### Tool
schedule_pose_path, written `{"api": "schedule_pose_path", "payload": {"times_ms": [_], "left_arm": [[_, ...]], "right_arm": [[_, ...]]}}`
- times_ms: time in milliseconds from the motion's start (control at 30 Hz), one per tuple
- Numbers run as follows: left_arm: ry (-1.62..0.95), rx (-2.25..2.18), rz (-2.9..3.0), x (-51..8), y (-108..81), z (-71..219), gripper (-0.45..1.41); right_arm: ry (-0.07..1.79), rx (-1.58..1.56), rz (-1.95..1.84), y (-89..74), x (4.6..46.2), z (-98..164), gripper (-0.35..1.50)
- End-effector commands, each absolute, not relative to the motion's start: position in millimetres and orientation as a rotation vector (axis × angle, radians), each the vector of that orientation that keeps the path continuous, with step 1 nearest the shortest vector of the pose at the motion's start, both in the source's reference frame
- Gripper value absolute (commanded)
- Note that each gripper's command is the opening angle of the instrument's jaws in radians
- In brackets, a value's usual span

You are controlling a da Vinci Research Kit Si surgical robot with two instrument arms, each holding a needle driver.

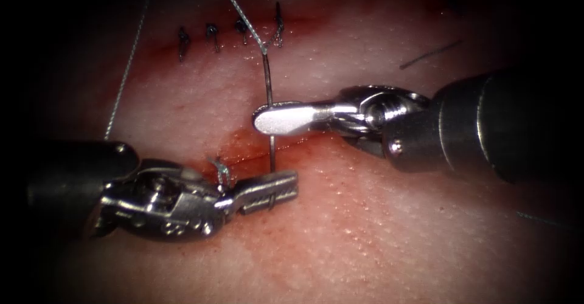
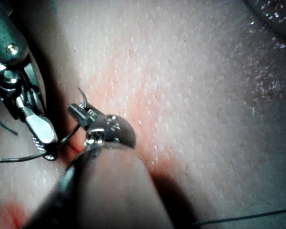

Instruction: Wound Closure

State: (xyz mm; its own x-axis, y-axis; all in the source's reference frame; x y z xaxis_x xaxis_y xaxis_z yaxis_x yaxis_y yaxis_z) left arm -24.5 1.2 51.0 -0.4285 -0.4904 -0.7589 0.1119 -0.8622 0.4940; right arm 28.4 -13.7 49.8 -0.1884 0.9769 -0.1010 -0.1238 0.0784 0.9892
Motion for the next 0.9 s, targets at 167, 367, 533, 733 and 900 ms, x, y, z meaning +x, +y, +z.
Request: {"api": "schedule_pose_path", "payload": {"times_ms": [167, 367, 533, 733, 900], "left_arm": [[-0.534, 1.409, -2.323, -25.9, 0.6, 51.8, -0.45], [-0.541, 1.401, -2.329, -26.4, 0.3, 52.0, -0.45], [-0.539, 1.406, -2.302, -26.5, 0.2, 51.7, -0.45], [-0.529, 1.392, -2.263, -26.7, -0.1, 51.2, -0.45], [-0.508, 1.404, -2.227, -27.1, -0.5, 50.5, -0.45]], "right_arm": [[1.304, 0.965, 1.331, -14.1, 29.4, 50.3, 0.86], [1.303, 0.967, 1.341, -13.9, 30.1, 49.6, 1.03], [1.329, 0.967, 1.345, -13.7, 30.2, 49.8, 0.81], [1.314, 0.962, 1.342, -13.7, 30.3, 50.1, 0.79], [1.313, 0.983, 1.318, -13.9, 30.2, 50.1, 0.79]]}}
